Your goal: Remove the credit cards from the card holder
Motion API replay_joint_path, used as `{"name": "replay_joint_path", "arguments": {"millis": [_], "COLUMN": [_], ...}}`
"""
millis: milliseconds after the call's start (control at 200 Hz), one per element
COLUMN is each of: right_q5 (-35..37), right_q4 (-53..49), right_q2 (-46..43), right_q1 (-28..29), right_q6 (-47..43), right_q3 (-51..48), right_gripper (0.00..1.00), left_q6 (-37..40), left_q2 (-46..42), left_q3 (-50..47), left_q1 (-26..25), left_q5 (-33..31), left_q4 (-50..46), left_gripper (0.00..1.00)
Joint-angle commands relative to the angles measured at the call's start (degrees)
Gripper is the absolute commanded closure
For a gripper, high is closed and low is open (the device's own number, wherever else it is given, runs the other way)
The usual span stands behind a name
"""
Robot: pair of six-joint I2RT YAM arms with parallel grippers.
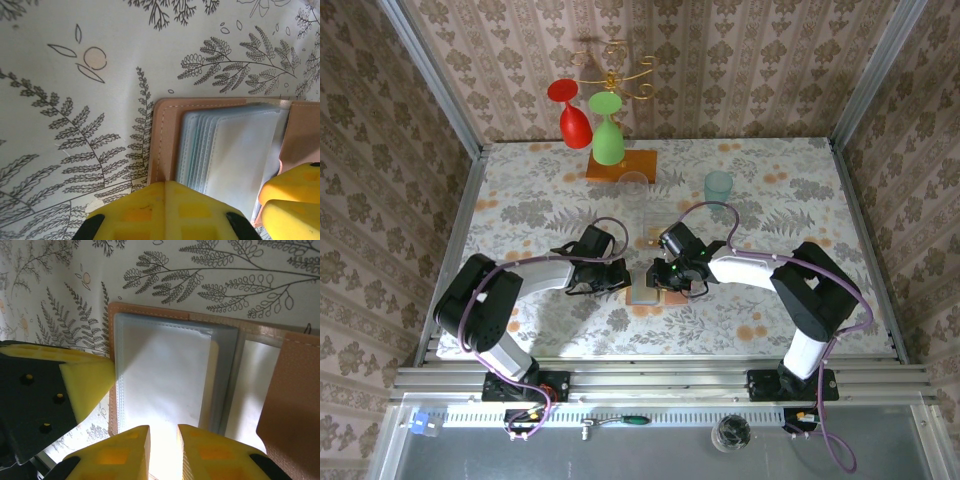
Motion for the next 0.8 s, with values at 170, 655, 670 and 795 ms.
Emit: {"name": "replay_joint_path", "arguments": {"millis": [170, 655, 670, 795], "right_q5": [1.8, 4.1, 4.1, 4.1], "right_q4": [-1.6, -2.5, -2.5, -2.3], "right_q2": [0.5, -1.9, -2.0, -2.0], "right_q1": [0.4, 0.0, -0.1, -0.2], "right_q6": [1.0, 1.1, 1.2, 1.3], "right_q3": [0.3, -2.1, -2.2, -2.5], "right_gripper": [0.79, 0.79, 0.79, 0.80], "left_q6": [0.8, 1.3, 1.4, 1.5], "left_q2": [0.6, 0.3, 0.2, -0.4], "left_q3": [-0.4, 0.2, 0.2, 0.4], "left_q1": [0.4, 0.8, 0.8, 1.0], "left_q5": [-1.3, -1.4, -1.5, -1.8], "left_q4": [-1.6, -2.8, -2.8, -3.0], "left_gripper": [0.97, 0.97, 0.97, 0.97]}}
